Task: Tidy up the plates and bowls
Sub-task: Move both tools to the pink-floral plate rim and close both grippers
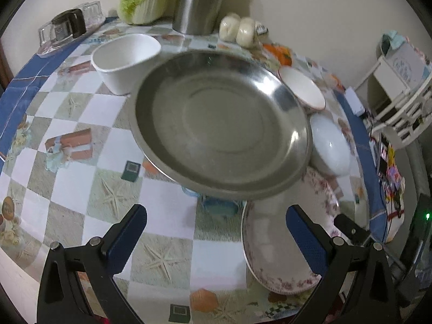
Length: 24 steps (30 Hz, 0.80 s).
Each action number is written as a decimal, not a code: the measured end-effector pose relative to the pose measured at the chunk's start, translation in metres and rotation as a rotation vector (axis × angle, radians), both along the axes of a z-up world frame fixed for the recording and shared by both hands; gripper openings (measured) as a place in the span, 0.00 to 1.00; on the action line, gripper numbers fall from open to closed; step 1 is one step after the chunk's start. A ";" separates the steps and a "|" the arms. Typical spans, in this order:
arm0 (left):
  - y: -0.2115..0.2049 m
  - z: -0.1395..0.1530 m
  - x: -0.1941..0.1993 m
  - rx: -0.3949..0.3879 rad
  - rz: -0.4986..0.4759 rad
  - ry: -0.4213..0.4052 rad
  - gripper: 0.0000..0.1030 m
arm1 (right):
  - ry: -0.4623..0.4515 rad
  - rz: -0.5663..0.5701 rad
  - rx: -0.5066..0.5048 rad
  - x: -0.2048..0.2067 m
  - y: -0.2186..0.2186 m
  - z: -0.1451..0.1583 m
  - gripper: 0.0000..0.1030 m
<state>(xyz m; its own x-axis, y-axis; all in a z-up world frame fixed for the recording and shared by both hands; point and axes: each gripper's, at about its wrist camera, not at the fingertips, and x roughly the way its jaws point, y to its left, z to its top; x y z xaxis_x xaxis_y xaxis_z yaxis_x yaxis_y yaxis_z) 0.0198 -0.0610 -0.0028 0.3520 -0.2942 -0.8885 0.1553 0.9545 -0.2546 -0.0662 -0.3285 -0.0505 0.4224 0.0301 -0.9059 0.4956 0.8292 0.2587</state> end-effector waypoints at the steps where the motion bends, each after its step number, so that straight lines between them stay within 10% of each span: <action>1: -0.003 -0.001 -0.001 0.005 -0.011 0.003 1.00 | 0.007 -0.001 0.009 0.000 -0.001 -0.002 1.00; 24: -0.063 -0.052 0.003 0.149 -0.157 0.155 1.00 | 0.133 0.062 0.041 0.011 -0.007 -0.036 1.00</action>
